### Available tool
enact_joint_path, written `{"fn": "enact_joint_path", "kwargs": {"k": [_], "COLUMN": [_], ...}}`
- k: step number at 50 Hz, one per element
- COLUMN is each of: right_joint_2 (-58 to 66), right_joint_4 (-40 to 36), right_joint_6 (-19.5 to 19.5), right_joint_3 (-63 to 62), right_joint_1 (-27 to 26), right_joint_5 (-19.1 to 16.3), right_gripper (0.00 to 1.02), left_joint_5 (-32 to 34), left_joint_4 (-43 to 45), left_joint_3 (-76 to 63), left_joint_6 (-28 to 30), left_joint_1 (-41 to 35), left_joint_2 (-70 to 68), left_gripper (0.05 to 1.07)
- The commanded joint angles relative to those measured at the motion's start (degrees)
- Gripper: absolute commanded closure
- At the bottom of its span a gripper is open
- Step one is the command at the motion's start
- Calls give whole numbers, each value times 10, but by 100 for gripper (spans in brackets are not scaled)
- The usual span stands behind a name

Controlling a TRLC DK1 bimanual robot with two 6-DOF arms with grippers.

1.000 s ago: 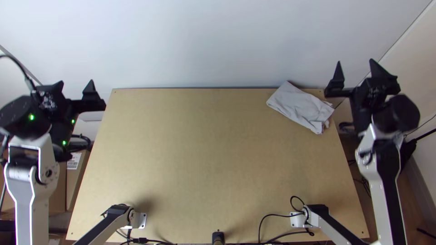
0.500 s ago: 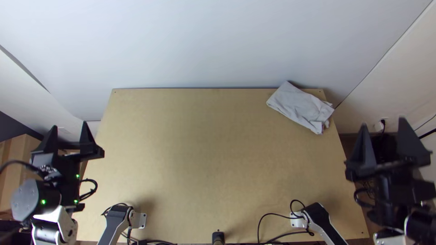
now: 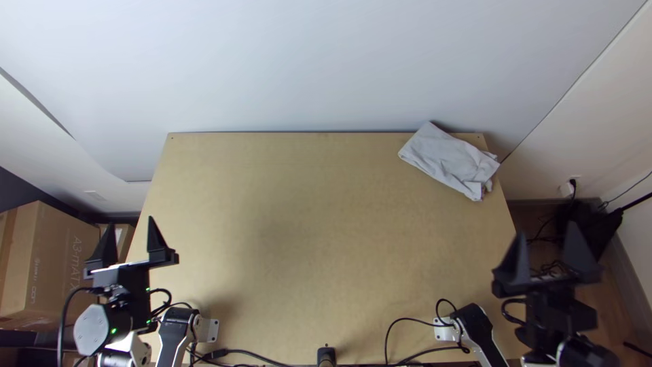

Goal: Fold the t-shirt

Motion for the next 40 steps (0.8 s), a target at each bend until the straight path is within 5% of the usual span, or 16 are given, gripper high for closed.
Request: {"fn": "enact_joint_path", "kwargs": {"k": [1,10,21,31,40], "right_joint_2": [-6,-7,-7,-7,-8], "right_joint_4": [29,101,107,40,-73], "right_joint_6": [-14,2,71,118,104], "right_joint_3": [-68,-188,-281,-306,-320], "right_joint_1": [6,3,1,1,1], "right_joint_5": [8,8,7,7,7], "right_gripper": [3,3,3,3,3], "left_joint_5": [-6,-6,-10,-8,-7], "left_joint_4": [30,87,92,60,76], "left_joint_3": [-59,-150,-209,-227,-270], "left_joint_6": [-4,-10,-11,-43,-21], "left_joint_1": [6,13,14,-7,-13], "left_joint_2": [-6,-6,-6,-6,-6], "left_gripper": [11,11,11,11,10]}}
